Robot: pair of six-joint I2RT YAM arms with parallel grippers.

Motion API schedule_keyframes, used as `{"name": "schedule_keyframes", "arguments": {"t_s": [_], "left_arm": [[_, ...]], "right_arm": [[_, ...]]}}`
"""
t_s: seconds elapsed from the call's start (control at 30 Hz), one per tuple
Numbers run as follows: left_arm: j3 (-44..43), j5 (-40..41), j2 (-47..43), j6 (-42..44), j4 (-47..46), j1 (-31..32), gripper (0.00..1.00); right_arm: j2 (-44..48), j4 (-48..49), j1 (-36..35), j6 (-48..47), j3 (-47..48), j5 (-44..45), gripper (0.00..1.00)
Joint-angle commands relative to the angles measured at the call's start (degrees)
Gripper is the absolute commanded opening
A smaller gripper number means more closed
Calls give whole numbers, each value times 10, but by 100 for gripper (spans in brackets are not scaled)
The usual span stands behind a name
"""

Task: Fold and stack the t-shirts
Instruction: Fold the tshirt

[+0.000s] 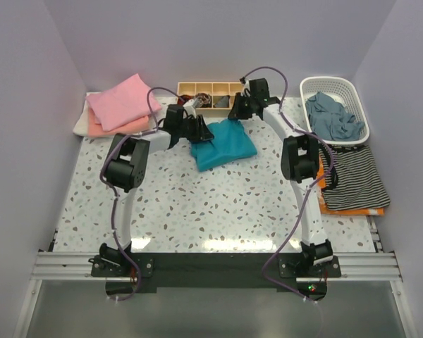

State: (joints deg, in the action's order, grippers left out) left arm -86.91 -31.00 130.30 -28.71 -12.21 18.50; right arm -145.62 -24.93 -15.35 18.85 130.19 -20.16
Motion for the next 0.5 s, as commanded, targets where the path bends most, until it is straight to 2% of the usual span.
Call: {"name": "schedule_keyframes", "arguments": {"t_s": [0.0, 0.23, 0.33, 0.47], "left_arm": [[6, 60, 3, 40, 53, -32, 43], [49, 96, -23, 59, 68, -42, 44], [71, 83, -33, 66, 54, -44, 46], [82, 52, -56, 66, 31, -40, 48]], "right_arm": [[-32, -50, 14, -14, 49, 40, 20], [-17, -43, 21, -28, -2, 103, 19], [-10, -29, 35, -23, -22, 98, 18], [73, 10, 40, -19, -104, 100, 20]]}}
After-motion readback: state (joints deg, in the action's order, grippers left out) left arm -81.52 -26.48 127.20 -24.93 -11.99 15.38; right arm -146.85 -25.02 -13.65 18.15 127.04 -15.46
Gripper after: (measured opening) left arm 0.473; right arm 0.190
